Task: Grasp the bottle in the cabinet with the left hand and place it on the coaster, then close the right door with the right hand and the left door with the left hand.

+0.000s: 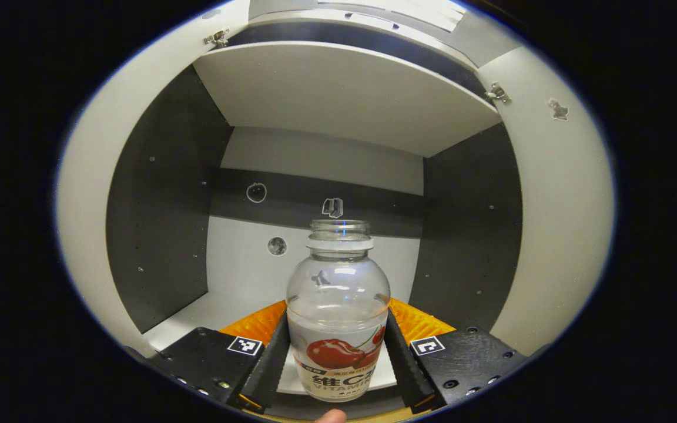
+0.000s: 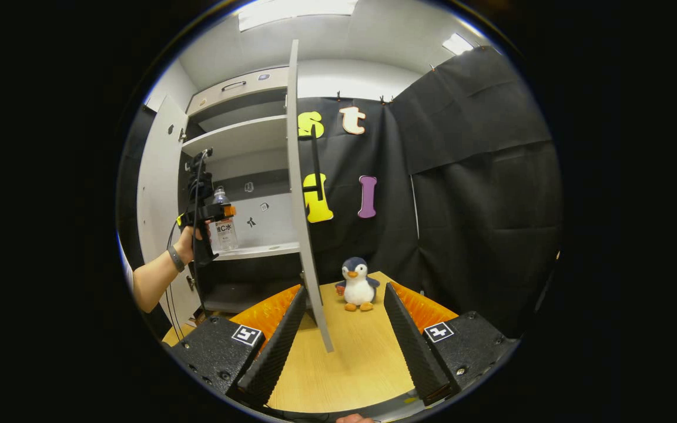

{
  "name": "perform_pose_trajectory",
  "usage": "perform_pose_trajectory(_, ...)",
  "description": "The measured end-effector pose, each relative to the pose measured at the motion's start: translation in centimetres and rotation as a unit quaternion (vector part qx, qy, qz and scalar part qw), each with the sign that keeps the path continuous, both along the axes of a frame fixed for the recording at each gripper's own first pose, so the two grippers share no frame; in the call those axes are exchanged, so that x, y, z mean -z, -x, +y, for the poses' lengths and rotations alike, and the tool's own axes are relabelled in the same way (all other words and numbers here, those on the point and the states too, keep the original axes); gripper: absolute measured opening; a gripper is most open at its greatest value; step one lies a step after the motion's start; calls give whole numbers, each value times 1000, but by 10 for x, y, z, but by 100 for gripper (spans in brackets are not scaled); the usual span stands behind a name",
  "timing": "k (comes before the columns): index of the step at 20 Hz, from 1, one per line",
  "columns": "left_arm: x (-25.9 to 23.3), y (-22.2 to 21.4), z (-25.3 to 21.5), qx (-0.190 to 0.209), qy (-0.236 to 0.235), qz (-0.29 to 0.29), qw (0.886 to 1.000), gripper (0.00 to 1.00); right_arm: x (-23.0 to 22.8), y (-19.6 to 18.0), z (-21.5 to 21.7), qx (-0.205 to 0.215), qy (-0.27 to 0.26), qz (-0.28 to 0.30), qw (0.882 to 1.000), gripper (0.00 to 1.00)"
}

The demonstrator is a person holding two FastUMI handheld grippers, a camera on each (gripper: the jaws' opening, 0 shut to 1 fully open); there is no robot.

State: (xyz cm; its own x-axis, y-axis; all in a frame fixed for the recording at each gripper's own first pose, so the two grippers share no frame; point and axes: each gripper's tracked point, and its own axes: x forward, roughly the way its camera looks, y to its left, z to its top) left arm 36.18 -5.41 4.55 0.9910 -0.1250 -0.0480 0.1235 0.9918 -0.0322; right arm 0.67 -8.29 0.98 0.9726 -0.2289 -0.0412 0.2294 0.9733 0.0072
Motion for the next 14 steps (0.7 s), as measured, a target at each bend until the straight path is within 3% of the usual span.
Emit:
perform_pose_trajectory(5, -1, 68, 4, 13, -13, -24, 1000, 80, -12, 1, 17, -27, 8, -14, 999, 83)
perform_pose_trajectory(8, 13, 107, 1, 37, -4, -11, 999, 76, -18, 0, 29, -63, 2, -10, 998, 83)
perform_pose_trajectory(14, 88, 172, 3, 29, -1, 29, 999, 76, -66, 2, 19, -86, 2, -41, 995, 82)
